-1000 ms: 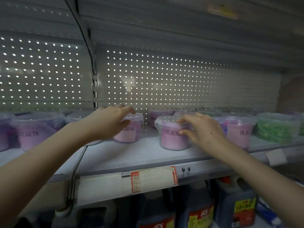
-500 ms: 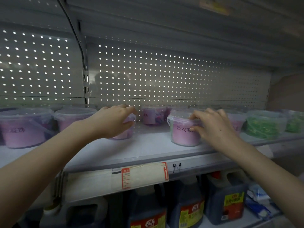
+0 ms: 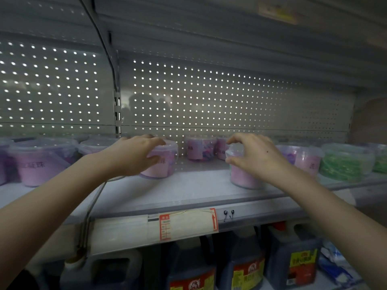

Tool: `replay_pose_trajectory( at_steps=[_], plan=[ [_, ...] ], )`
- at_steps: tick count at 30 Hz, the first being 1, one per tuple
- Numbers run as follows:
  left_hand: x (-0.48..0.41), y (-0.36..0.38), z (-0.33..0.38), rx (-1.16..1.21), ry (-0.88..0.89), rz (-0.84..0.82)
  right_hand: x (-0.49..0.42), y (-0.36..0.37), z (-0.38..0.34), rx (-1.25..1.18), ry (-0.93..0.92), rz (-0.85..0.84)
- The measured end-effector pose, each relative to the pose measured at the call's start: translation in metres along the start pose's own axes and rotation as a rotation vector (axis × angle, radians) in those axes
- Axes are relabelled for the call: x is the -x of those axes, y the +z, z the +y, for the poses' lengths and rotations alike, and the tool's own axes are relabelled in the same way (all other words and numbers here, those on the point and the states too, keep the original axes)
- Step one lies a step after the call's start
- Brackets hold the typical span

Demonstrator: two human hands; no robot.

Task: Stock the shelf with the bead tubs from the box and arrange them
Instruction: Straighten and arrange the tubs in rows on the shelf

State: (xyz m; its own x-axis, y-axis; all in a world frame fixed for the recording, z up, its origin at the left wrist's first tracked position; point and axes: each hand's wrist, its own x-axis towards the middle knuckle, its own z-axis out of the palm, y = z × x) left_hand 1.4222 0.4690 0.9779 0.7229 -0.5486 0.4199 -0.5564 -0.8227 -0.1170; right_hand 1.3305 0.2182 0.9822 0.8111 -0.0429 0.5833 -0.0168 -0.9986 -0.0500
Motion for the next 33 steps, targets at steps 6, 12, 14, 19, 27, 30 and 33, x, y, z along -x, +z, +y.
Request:
replay_pose_trajectory(
  at_steps=[6, 12, 14, 19, 27, 30, 33],
  plan=[
    [-0.002, 0.001, -0.018, -0.031, 0.013, -0.099, -0.063, 0.025, -0.039, -0.182, -0.032, -0.043],
    [-0.003, -0.005, -0.045, 0.090, 0.022, -0.054, -0.123, 0.060, -0.057, -0.052, 0.121, -0.214],
    [-0.004, -0.007, -0.052, 0.106, 0.036, -0.056, -0.132, 0.072, -0.053, -0.003, 0.114, -0.213],
    [-0.007, -0.005, -0.063, 0.114, 0.047, -0.077, -0.146, 0.092, -0.038, 0.127, 0.048, -0.194],
    [-0.012, 0.001, -0.064, 0.115, 0.053, -0.109, -0.156, 0.106, -0.038, 0.139, -0.037, -0.174],
    [-0.012, 0.003, -0.061, 0.110, 0.064, -0.126, -0.157, 0.109, -0.050, 0.138, -0.096, -0.164],
    [-0.009, 0.005, -0.058, 0.086, 0.063, -0.130, -0.160, 0.116, -0.062, 0.115, -0.135, -0.148]
  ],
)
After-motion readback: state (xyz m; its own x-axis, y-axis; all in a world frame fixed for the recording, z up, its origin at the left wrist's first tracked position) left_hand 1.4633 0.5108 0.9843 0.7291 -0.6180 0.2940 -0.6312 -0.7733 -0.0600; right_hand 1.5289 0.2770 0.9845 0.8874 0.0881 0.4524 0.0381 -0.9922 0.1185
